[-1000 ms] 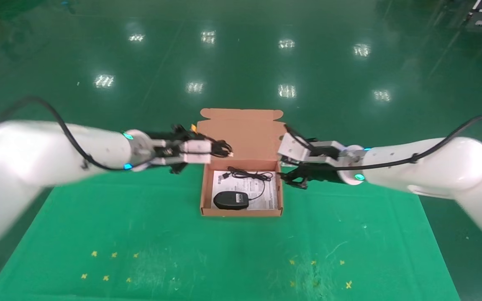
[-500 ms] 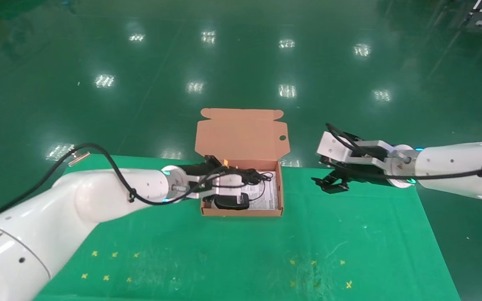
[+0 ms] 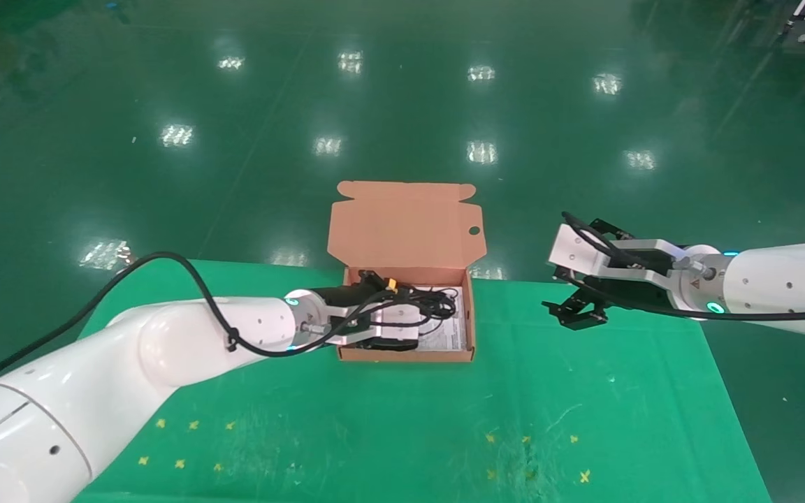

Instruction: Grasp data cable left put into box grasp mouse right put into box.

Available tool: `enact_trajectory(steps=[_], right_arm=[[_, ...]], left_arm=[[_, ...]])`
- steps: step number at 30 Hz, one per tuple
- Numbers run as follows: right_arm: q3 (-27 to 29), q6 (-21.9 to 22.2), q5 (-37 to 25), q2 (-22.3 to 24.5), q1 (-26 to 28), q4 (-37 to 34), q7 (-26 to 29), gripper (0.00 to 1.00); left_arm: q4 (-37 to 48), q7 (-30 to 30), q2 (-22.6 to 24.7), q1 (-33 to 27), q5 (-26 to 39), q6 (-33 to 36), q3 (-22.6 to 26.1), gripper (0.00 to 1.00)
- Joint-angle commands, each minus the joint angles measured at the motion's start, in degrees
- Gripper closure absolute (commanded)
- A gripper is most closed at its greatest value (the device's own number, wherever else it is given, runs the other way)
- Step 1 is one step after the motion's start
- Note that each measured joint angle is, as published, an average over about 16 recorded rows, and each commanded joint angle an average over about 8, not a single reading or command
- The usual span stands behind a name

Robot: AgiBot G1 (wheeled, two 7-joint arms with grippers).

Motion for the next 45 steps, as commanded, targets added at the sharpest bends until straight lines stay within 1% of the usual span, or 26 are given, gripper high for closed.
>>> enact_trajectory(steps=[1, 9, 16, 21, 25, 31, 36, 45], right_arm=[[-0.15, 0.06, -0.44, 0.2, 0.07, 0.42, 0.31, 0.0], [-0.02, 0.05, 0.03, -0.05, 0.04, -0.07, -0.02, 0.0], [0.22, 0.54, -0.4, 0.4, 0.66, 0.62, -0.47, 0.0], [0.79, 0.83, -1.38, 2.13, 2.55, 2.85, -1.49, 0.0], [0.94, -0.02, -2.63, 3.47, 4.46, 5.15, -2.44, 0.0], [1.08, -1.64, -3.8, 3.96, 5.81, 7.41, -3.38, 0.0], [4.18, -4.35, -1.52, 4.39, 3.98, 8.18, -4.29, 0.0], [13.89, -11.84, 6.87, 5.6, -2.75, 8.93, -6.55, 0.0]], left_arm=[[0.31, -0.07, 0.08, -0.06, -0.75, -0.22, 0.27, 0.0], [-1.45, -0.17, -1.13, 0.11, -0.49, 0.2, 0.0, 0.0], [-2.74, -1.65, -1.82, -0.1, -1.62, 0.37, 0.19, 0.0], [-2.59, -2.76, -2.09, -1.88, -2.17, -0.45, -0.26, 0.0], [-2.27, -3.34, -2.48, -3.97, -2.6, -1.79, -1.11, 0.0], [-2.17, -3.72, -3.08, -5.41, -3.53, -2.53, -2.27, 0.0], [-3.92, -4.55, -5.23, -4.25, -6.39, 0.33, -4.9, 0.0], [-9.36, -6.84, -11.34, 0.24, -14.27, 9.53, -12.06, 0.0]])
